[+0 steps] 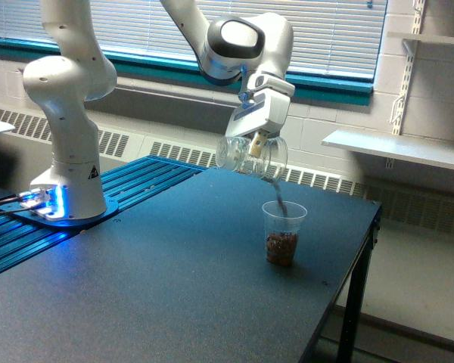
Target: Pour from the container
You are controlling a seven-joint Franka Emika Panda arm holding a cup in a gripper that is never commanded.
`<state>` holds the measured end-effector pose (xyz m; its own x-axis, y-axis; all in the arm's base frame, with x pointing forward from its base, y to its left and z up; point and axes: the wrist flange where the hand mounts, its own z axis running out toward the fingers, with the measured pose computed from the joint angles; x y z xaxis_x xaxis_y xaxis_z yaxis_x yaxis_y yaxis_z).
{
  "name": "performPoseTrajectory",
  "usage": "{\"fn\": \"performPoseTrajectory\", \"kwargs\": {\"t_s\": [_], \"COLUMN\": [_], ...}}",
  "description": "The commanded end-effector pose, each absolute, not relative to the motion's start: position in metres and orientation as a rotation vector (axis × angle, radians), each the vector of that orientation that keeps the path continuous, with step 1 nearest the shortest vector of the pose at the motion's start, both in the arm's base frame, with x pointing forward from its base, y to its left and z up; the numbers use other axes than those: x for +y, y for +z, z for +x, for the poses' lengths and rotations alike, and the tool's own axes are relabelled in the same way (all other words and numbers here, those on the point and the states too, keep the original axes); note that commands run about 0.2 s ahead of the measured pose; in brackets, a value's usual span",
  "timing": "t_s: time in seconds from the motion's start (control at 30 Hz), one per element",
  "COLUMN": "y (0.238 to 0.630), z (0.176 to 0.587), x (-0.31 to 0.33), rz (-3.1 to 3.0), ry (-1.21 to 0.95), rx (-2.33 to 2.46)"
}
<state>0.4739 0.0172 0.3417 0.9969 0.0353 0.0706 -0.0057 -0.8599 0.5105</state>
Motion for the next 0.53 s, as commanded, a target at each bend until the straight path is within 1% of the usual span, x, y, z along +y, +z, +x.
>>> {"fn": "performPoseTrajectory", "kwargs": {"t_s": [0.03,0.53], "y": [0.3475,0.3447], "z": [0.4754,0.4729], "x": [0.021,0.0192], "rz": [2.593,2.625], "ry": [0.097,0.08], "rx": [0.071,0.077]}}
